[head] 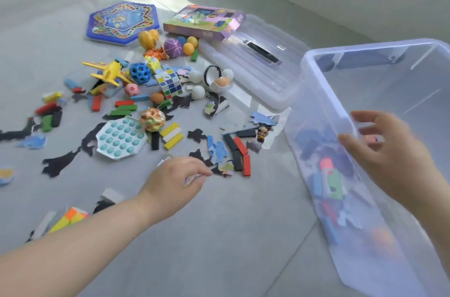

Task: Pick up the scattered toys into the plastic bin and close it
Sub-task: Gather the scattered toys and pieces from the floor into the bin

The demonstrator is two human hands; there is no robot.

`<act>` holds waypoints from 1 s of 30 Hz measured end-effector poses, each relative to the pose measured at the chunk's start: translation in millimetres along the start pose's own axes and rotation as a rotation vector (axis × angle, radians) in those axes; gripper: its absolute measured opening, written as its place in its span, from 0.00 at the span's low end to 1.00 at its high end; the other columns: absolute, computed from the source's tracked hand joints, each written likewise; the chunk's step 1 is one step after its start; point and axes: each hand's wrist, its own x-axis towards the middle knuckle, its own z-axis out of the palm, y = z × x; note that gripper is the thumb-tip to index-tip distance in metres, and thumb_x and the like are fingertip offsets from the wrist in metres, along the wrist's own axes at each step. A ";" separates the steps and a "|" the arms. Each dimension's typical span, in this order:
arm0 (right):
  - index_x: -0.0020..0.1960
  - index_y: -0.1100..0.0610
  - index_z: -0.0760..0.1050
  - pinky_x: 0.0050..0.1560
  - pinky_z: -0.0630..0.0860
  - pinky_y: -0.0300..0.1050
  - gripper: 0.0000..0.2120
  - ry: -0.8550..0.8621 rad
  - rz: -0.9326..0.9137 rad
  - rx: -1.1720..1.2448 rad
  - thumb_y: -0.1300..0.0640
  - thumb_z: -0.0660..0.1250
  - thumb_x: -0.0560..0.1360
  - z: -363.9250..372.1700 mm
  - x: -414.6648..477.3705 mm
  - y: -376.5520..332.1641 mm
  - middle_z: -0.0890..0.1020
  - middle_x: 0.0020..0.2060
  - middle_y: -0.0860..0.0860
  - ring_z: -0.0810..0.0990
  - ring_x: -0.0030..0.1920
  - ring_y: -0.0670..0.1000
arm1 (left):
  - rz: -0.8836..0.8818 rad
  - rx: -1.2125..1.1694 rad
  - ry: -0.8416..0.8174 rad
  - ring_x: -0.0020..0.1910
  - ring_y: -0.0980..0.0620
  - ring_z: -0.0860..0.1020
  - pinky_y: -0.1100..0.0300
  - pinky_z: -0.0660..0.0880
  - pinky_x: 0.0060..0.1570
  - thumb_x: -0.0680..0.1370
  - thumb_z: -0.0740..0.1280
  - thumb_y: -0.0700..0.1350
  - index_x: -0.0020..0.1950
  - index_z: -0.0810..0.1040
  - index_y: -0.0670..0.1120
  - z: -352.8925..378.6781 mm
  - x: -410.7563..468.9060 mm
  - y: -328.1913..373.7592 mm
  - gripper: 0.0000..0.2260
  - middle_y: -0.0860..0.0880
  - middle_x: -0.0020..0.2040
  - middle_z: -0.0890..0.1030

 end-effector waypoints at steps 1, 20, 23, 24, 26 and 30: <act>0.61 0.57 0.73 0.54 0.67 0.44 0.24 0.064 -0.055 -0.076 0.47 0.67 0.69 4.9 2.0 -14.3 0.75 0.57 0.57 0.74 0.54 0.57 | -0.038 0.057 -0.012 0.49 0.57 0.72 0.76 0.64 0.50 0.68 0.56 0.52 0.42 0.83 0.43 -6.4 -15.8 -21.0 0.20 0.55 0.41 0.82; 0.72 0.55 0.61 0.67 0.59 0.42 0.23 -0.783 -0.380 -0.240 0.57 0.59 0.78 332.7 -72.8 -139.7 0.66 0.70 0.52 0.62 0.70 0.53 | -0.818 0.031 0.128 0.70 0.51 0.61 0.61 0.58 0.63 0.70 0.72 0.49 0.72 0.57 0.51 -36.9 -148.5 -145.6 0.36 0.51 0.71 0.64; 0.72 0.54 0.59 0.67 0.59 0.43 0.25 -0.764 -0.383 -0.262 0.52 0.60 0.77 344.8 -70.9 -146.1 0.65 0.70 0.51 0.61 0.70 0.54 | -0.827 -0.119 0.213 0.67 0.53 0.64 0.63 0.63 0.59 0.68 0.73 0.46 0.71 0.60 0.53 -41.0 -157.0 -146.0 0.35 0.53 0.69 0.66; 0.73 0.54 0.59 0.67 0.59 0.43 0.26 -0.764 -0.382 -0.277 0.50 0.60 0.77 347.8 -69.3 -149.8 0.65 0.70 0.51 0.62 0.69 0.54 | -0.831 -0.163 0.237 0.66 0.53 0.65 0.63 0.63 0.59 0.68 0.74 0.45 0.70 0.61 0.53 -43.4 -160.6 -147.5 0.35 0.54 0.68 0.67; 0.73 0.54 0.57 0.67 0.60 0.45 0.29 -0.778 -0.373 -0.324 0.48 0.62 0.76 353.8 -68.1 -158.2 0.65 0.69 0.52 0.61 0.69 0.55 | -0.816 -0.165 0.267 0.65 0.54 0.66 0.64 0.64 0.57 0.67 0.75 0.44 0.70 0.61 0.54 -51.9 -168.9 -150.2 0.36 0.57 0.63 0.68; 0.69 0.57 0.60 0.63 0.64 0.46 0.28 -0.821 -0.437 -0.476 0.48 0.65 0.74 364.7 -72.7 -167.2 0.68 0.65 0.54 0.64 0.66 0.56 | -0.804 -0.156 0.327 0.58 0.54 0.70 0.61 0.67 0.55 0.64 0.77 0.44 0.62 0.64 0.64 -72.4 -190.4 -153.2 0.34 0.59 0.56 0.68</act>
